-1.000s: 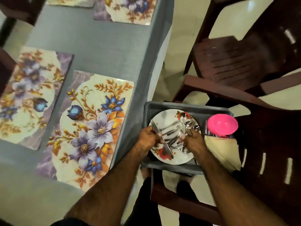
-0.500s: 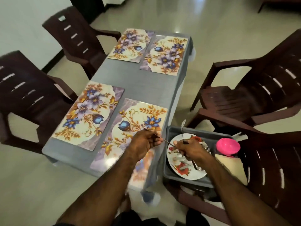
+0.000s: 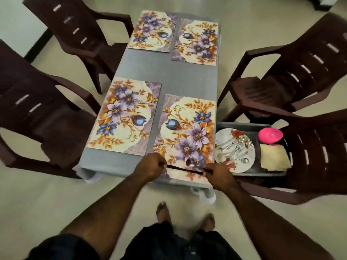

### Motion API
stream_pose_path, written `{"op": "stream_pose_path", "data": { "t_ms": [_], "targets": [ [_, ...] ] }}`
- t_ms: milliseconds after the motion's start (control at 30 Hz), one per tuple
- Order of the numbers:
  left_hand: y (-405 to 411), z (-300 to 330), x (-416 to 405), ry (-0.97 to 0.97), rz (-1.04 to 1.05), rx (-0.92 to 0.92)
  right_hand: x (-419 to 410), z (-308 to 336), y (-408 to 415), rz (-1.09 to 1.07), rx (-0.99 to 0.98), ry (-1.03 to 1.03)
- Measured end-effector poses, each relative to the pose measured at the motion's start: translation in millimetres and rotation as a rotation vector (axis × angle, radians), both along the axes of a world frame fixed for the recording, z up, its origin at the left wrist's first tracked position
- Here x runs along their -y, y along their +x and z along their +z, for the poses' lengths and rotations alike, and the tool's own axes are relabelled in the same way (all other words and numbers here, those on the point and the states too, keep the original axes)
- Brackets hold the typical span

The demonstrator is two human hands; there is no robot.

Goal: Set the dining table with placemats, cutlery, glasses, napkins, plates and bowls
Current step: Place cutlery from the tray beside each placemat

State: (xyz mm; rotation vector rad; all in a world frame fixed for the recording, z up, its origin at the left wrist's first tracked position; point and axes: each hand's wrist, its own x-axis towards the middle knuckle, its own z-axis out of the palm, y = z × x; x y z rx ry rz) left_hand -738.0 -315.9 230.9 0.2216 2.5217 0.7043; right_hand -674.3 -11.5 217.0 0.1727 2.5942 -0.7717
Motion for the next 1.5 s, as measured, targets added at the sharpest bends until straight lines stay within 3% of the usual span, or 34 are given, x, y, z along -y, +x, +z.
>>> {"op": "stream_pose_path", "data": {
  "t_ms": [133,300,667,1167,1300,1400,1500],
  "targets": [
    [6,-14,1,-0.066,-0.038,-0.027,18,-7,9,0.021,-0.008,0.114],
    [10,-30,12,-0.029,0.033,-0.031,22,-17,13,-0.136,-0.02,0.036],
    [8,-34,9,-0.034,0.109,-0.027,26,-22,7,-0.184,0.024,0.049],
    [-7,-37,11,-0.025,0.065,0.137,18,-13,-6,-0.14,0.175,0.036],
    [-16,-32,12,0.113,0.136,0.175,14,-4,-16,-0.116,0.204,-0.021],
    [-28,-15,-3,0.366,0.25,0.213,12,5,-29,-0.079,0.075,-0.09],
    [-49,7,-31,0.474,0.244,0.225,12,16,-50,-0.048,0.003,-0.156]
  ]
}}
